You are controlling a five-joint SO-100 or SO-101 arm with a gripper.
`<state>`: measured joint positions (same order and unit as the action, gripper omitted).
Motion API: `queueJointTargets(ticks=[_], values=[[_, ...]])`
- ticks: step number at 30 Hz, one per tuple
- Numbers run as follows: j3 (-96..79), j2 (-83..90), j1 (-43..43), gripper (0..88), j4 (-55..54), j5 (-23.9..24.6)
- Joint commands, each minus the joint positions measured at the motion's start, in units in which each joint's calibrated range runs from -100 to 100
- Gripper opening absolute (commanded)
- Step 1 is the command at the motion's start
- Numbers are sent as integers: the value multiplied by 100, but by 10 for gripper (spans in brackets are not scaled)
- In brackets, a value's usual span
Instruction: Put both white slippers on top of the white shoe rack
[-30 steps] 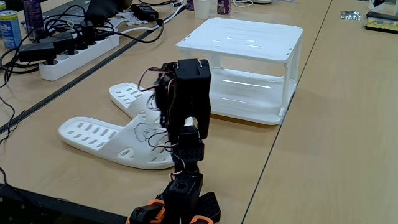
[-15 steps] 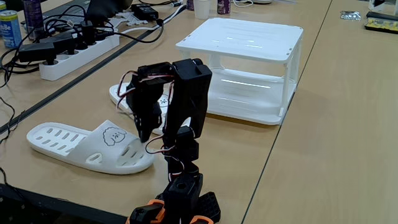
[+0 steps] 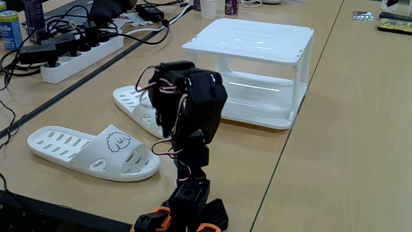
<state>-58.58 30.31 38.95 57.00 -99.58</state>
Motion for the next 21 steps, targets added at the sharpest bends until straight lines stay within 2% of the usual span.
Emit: queueJointTargets(ticks=[1,11,21], values=[[-479,549,52,8,211,-42],[-1183,549,-581,8,202,-42],[-1436,625,332,8,202,-42]])
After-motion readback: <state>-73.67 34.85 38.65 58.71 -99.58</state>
